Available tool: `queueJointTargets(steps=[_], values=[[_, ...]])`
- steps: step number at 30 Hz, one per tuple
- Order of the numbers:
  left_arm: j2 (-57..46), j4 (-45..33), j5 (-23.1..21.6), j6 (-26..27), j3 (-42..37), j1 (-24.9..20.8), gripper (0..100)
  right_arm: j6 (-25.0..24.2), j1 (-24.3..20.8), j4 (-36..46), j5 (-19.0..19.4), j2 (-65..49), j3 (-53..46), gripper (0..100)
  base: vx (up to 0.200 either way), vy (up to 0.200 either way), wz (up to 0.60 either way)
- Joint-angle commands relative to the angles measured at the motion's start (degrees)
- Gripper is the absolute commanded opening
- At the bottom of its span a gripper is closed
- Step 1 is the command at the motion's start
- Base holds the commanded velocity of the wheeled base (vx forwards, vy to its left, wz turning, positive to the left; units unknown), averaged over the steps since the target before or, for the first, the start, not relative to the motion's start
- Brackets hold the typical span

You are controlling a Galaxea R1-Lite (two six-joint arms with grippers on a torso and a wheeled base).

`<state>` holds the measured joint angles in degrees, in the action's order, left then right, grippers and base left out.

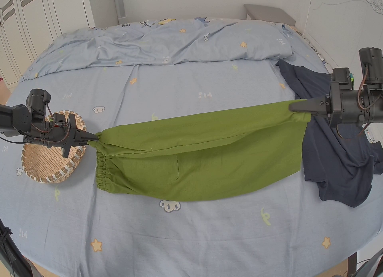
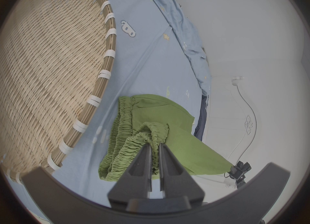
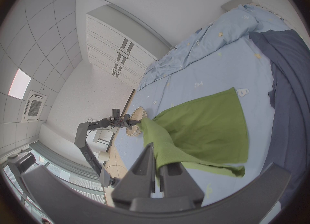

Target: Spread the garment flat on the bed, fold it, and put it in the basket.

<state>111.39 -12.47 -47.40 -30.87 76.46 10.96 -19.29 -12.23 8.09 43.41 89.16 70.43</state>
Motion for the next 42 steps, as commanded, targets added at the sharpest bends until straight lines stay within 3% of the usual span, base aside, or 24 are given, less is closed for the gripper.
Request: queueJointTargets(steps=[1, 14, 24, 42], values=[[-0.1, 0.3, -0.1, -0.1, 0.2, 0.1, 0, 0.0, 1.7, -1.2, 0.0, 9.0, 5.2, 0, 0.0, 0.0, 0.0], [0.4, 0.9, -0.1, 0.0, 1.1, -0.1, 0, 0.3, 4.9, -4.8, 0.2, 17.2, 8.1, 0, 0.0, 0.0, 0.0], [0.9, 1.0, -0.2, 0.4, 1.1, 0.0, 0, -0.2, 7.0, -16.1, 0.7, 21.8, 9.0, 0, 0.0, 0.0, 0.0], [3.3, 5.0, 0.0, -0.1, 1.2, -0.1, 0, 0.0, 7.5, -16.6, 0.1, 30.0, 17.1, 0, 0.0, 0.0, 0.0]])
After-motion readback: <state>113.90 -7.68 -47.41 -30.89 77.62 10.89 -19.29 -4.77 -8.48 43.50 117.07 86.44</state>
